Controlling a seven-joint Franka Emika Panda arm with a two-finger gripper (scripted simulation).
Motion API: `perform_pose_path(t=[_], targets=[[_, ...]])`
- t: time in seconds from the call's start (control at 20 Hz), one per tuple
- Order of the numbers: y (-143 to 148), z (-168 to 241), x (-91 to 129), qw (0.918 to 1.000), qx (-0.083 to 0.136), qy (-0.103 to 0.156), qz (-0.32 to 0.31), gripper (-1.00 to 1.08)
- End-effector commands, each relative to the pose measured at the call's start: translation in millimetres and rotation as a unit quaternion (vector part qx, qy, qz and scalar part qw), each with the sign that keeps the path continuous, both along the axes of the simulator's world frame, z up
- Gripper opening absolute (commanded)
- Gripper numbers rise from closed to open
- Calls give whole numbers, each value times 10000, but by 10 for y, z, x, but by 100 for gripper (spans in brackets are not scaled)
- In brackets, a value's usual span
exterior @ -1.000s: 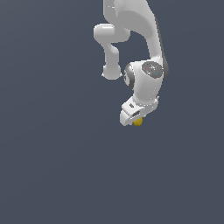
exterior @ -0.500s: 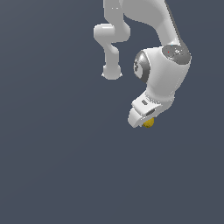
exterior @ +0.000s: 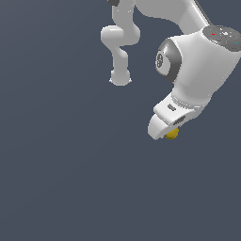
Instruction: Pick up the object and move it to a goal position.
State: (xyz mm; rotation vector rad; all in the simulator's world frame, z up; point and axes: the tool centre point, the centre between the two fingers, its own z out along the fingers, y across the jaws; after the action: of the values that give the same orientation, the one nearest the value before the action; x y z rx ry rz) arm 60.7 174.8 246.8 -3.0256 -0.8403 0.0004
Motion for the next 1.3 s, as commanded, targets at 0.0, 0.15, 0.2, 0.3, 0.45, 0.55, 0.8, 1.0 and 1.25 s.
perform_pose_path(t=[0.0,0.15,0.2,0.3,0.45,0.55,0.8,1.0,1.25], targets=[[43,117,85,10000,-2,-3,-2,-100],[90,235,177,10000,-2,-3,-2,-100],[104,272,206,10000,-2,-3,-2,-100],[132,343,261,10000,-2,-3,-2,-100],[171,440,338,10000,-2,-3,-2,-100],[195,498,385,10000,-4,-3,-3,-100],[246,627,489,10000,-4,-3,-3,-100],[281,709,558,10000,-6,-3,-2,-100],[310,780,620,10000,-6,-3,-2,-100]])
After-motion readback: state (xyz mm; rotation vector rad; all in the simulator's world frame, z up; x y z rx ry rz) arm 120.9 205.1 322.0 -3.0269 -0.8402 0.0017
